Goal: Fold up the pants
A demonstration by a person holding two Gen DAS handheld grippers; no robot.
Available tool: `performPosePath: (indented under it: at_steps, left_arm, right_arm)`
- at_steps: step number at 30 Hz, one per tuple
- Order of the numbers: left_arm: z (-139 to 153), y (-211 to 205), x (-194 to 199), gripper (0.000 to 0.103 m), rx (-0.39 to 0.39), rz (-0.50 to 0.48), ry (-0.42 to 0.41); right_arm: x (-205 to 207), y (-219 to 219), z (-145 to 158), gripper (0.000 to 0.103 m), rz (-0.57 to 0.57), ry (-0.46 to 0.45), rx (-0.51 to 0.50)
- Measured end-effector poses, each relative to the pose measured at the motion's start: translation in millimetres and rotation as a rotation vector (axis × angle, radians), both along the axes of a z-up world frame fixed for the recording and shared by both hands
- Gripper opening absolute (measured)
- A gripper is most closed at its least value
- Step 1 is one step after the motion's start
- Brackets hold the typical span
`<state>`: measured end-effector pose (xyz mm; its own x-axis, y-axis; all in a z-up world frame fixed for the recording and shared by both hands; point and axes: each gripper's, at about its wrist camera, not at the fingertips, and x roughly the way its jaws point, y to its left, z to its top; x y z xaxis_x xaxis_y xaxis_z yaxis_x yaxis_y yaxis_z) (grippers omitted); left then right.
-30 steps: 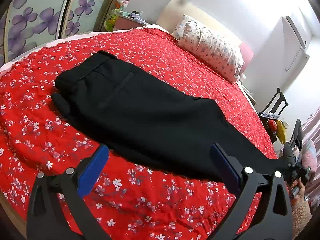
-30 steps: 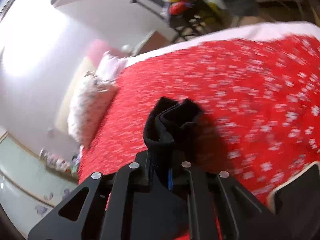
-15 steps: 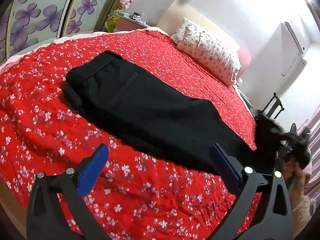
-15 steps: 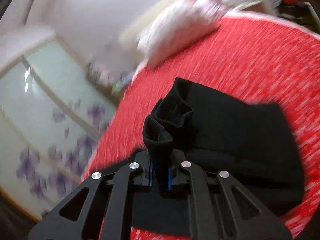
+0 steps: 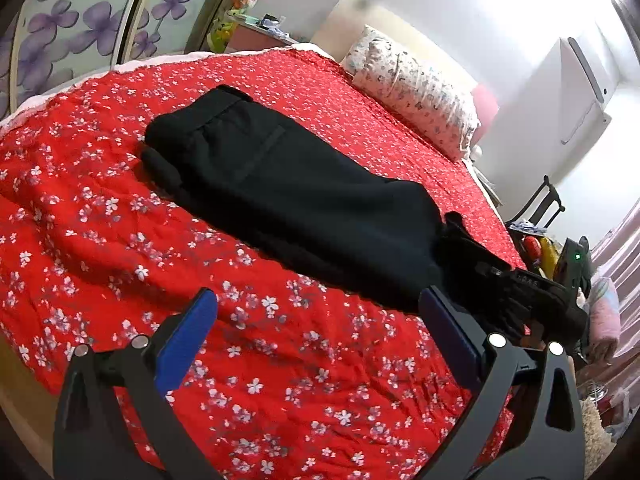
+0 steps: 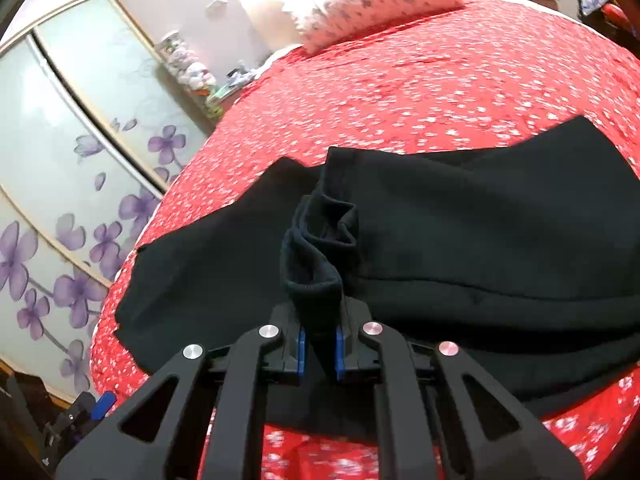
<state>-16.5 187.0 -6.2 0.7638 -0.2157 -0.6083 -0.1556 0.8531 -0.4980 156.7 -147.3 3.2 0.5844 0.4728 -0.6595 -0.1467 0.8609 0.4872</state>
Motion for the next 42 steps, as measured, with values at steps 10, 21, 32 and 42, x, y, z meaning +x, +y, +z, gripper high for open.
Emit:
performPosePath:
  at_steps: [10, 21, 32, 42]
  left_arm:
    - [8, 1, -14, 0.101, 0.066, -0.036, -0.02]
    - [20, 1, -27, 0.101, 0.087, -0.071, -0.031]
    - [19, 8, -33, 0.101, 0.072, -0.036, -0.055]
    - [13, 10, -31, 0.101, 0.073, -0.049, -0.029]
  right_arm:
    - [-17, 42, -15, 0.084, 0.215, 0.085, -0.132]
    - [20, 18, -36, 0.083, 0.077, 0.229, 0.21]
    - [-6, 25, 9, 0.067, 0.099, -0.051, -0.177]
    - [-13, 45, -18, 0.022, 0.167, -0.055, -0.305]
